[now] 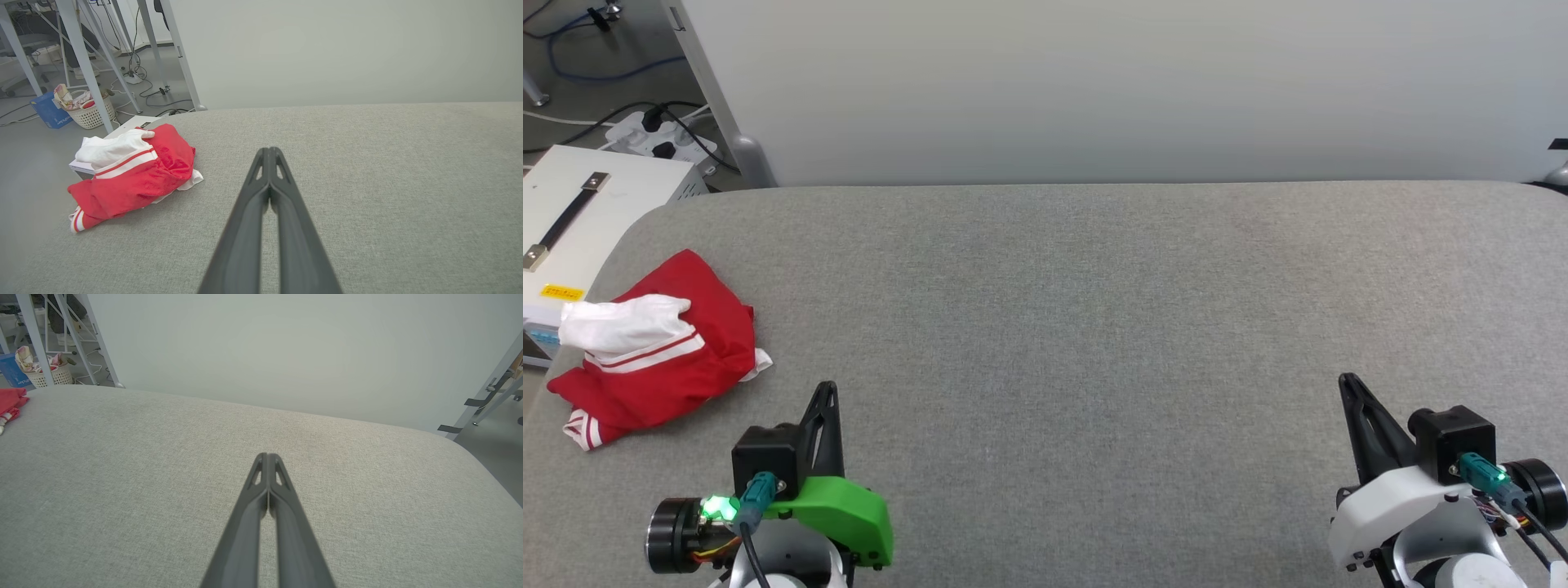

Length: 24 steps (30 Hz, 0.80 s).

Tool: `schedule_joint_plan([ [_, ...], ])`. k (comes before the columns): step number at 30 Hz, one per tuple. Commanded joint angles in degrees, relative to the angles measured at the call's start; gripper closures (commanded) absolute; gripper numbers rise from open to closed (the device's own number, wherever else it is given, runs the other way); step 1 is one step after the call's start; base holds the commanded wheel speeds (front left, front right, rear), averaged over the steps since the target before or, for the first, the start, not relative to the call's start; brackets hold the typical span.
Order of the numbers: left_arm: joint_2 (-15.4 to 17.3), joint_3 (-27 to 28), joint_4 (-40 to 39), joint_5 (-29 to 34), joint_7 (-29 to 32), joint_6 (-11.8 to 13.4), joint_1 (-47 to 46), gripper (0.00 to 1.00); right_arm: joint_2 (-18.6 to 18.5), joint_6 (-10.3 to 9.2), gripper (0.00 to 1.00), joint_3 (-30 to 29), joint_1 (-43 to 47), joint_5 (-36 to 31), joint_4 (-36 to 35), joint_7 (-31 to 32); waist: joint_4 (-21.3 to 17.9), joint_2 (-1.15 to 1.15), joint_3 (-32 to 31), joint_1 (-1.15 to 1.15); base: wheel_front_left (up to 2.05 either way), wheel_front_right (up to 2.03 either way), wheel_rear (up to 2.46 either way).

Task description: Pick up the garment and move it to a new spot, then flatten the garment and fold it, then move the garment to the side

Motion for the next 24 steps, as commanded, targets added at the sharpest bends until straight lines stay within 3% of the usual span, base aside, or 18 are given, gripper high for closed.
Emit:
schedule_joint_plan([
  [1, -0.26, 0.08, -0.13, 0.54, -0.05, 0.2, -0.99, 1.0, 0.08, -0.04, 1.0, 0.04, -0.95, -0.54, -0.23, 0.16, 0.0, 0.0, 0.0, 0.0, 0.0, 0.0, 0.0],
  [8, -0.26, 0.08, -0.13, 0.54, -0.05, 0.2, -0.99, 1.0, 0.08, -0.04, 1.0, 0.04, -0.95, -0.54, -0.23, 0.16, 0.0, 0.0, 0.0, 0.0, 0.0, 0.0, 0.0],
  [9, 0.01, -0.01, 0.0, -0.02, -0.01, 0.0, 0.02, 0.0, -0.01, 0.0, 0.0, -0.02, 0.01, 0.03, 0.02, -0.03, 0.0, 0.0, 0.0, 0.0, 0.0, 0.0, 0.0],
  [24, 0.0, 0.02, -0.35, -0.99, -1.39, 0.45, -0.21, 0.0, 0.0, 0.0, 0.0, -0.81, -0.1, 1.55, -0.69, -1.38, 0.01, 0.0, 0.14, 0.0, 0.0, 0.0, 0.0],
])
